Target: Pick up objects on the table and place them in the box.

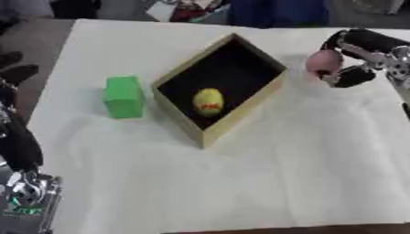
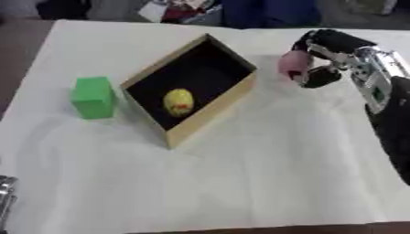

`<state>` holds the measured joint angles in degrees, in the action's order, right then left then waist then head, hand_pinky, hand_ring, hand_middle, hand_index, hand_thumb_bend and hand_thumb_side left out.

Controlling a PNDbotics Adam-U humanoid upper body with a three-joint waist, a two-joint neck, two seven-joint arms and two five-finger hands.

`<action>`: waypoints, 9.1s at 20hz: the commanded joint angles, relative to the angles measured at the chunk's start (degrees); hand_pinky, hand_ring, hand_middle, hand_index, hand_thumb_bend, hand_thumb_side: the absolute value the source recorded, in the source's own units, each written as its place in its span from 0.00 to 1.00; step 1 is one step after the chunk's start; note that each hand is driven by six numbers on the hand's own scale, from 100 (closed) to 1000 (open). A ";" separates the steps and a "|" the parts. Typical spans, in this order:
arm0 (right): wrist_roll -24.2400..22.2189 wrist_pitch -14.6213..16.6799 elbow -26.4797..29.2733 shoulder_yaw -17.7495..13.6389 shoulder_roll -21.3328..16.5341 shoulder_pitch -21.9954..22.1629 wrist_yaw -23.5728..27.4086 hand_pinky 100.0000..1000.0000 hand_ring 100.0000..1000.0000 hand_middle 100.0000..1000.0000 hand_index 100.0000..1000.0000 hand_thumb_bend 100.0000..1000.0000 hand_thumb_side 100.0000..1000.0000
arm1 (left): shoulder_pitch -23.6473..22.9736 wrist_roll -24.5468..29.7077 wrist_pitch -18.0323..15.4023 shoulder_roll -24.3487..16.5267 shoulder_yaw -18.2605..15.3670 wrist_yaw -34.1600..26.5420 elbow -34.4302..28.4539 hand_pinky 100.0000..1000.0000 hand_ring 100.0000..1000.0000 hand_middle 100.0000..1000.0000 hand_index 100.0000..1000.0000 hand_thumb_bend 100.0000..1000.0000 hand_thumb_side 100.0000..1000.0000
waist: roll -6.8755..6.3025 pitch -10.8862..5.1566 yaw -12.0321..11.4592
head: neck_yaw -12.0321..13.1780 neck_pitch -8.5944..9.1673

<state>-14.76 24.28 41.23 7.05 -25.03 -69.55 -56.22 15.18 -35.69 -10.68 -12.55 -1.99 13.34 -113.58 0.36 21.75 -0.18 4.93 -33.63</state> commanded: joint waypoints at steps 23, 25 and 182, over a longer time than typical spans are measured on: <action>-15.09 -2.33 18.12 6.16 6.34 -3.42 19.11 0.81 0.73 0.51 0.66 0.00 0.06 | 0.86 0.80 -0.24 -0.33 0.37 -0.25 -1.02 0.72 0.58 0.61 0.80 0.13 1.00 | 0.29 -1.42 -1.02 | -1.33 0.68; -15.65 -2.15 17.70 6.44 7.22 -3.16 18.73 0.82 0.73 0.51 0.66 0.00 0.06 | 0.96 0.85 -0.27 -0.29 0.40 -0.28 -1.02 0.72 0.58 0.61 0.80 0.13 1.00 | 0.30 -1.31 -1.15 | -1.41 0.73; -4.87 -16.69 63.52 -13.47 -12.50 31.02 74.38 0.95 0.75 0.70 0.81 0.00 0.62 | 36.73 87.66 10.83 -32.74 18.55 39.77 36.70 0.88 0.81 0.69 0.91 0.40 0.58 | -1.98 -1.21 5.64 | 4.78 -0.02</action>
<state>-19.67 7.70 103.92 -5.64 -36.59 -37.83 17.97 50.95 51.95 -0.02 -44.27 17.07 53.51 -75.78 -1.67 21.83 5.46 9.62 -34.20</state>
